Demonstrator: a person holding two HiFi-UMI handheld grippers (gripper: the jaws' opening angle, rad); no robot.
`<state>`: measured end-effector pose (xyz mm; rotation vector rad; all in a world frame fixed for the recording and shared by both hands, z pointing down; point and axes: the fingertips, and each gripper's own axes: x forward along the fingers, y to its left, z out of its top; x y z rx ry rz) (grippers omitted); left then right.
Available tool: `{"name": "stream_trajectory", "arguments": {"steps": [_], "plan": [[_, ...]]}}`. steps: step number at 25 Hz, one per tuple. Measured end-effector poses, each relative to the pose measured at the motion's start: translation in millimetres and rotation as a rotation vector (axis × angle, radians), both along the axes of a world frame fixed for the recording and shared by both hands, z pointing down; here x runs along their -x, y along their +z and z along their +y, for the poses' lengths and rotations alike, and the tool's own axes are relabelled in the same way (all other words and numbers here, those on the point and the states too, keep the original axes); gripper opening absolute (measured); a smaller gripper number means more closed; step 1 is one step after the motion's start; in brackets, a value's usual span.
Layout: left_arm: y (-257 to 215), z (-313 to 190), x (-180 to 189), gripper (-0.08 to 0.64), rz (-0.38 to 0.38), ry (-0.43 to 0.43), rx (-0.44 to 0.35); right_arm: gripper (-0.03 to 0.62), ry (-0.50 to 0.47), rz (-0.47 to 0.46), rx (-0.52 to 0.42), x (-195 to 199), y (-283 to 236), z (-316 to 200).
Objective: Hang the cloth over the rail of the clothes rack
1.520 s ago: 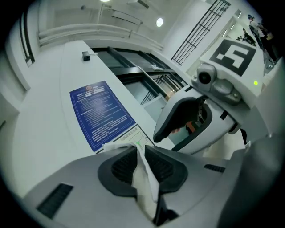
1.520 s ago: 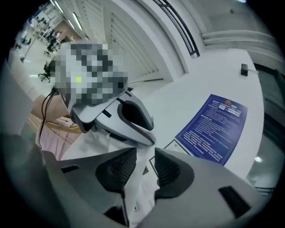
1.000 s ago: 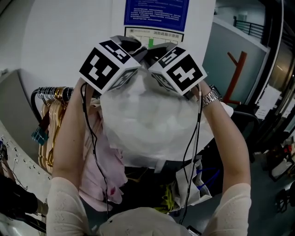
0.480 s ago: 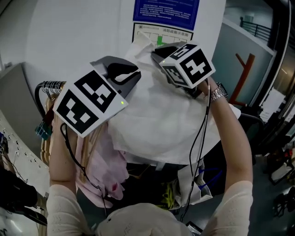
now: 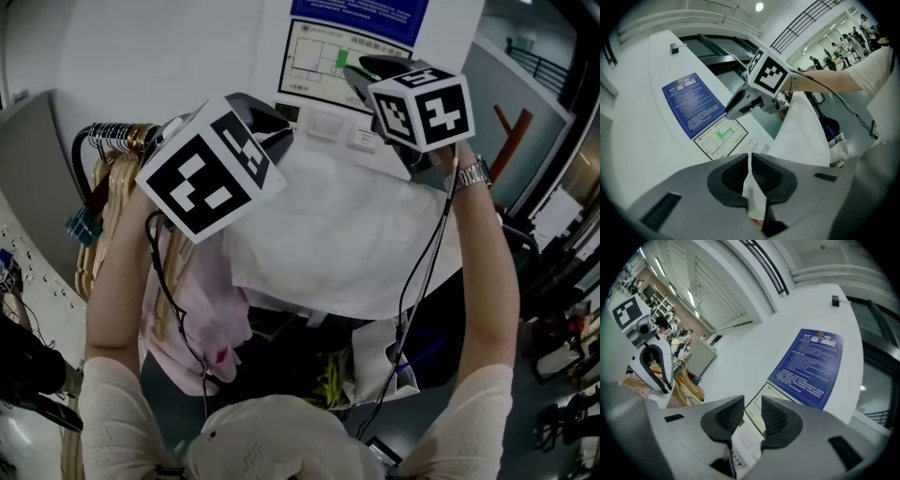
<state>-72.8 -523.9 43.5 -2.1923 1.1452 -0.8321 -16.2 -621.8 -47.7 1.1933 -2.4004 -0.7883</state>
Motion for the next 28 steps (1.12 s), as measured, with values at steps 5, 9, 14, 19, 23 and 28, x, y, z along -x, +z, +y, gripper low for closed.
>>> {"name": "stream_trajectory", "arguments": {"steps": [5, 9, 14, 19, 23, 28], "plan": [[-1.0, -2.5, 3.1, 0.032, 0.023, -0.03, -0.021, 0.107, -0.07, -0.1, -0.065, -23.0, -36.5, 52.8], [-2.8, -3.4, 3.2, 0.032, 0.013, -0.079, -0.062, 0.107, -0.129, -0.256, -0.08, -52.4, -56.9, 114.2], [-15.7, -7.3, 4.3, 0.032, 0.109, -0.153, -0.121, 0.107, -0.084, -0.329, -0.083, -94.6, -31.9, 165.2], [-39.8, 19.3, 12.0, 0.034, 0.294, -0.228, -0.245, 0.107, 0.178, -0.214, -0.267, -143.3, 25.1, 184.5], [-19.3, 51.3, 28.6, 0.034, 0.364, -0.297, -0.279, 0.107, 0.183, -0.356, -0.166, -180.5, 65.7, 205.0], [33.4, 57.8, 49.4, 0.038, 0.511, -0.379, -0.209, 0.107, 0.267, -0.502, -0.063, -231.8, 105.4, 204.3]]}}
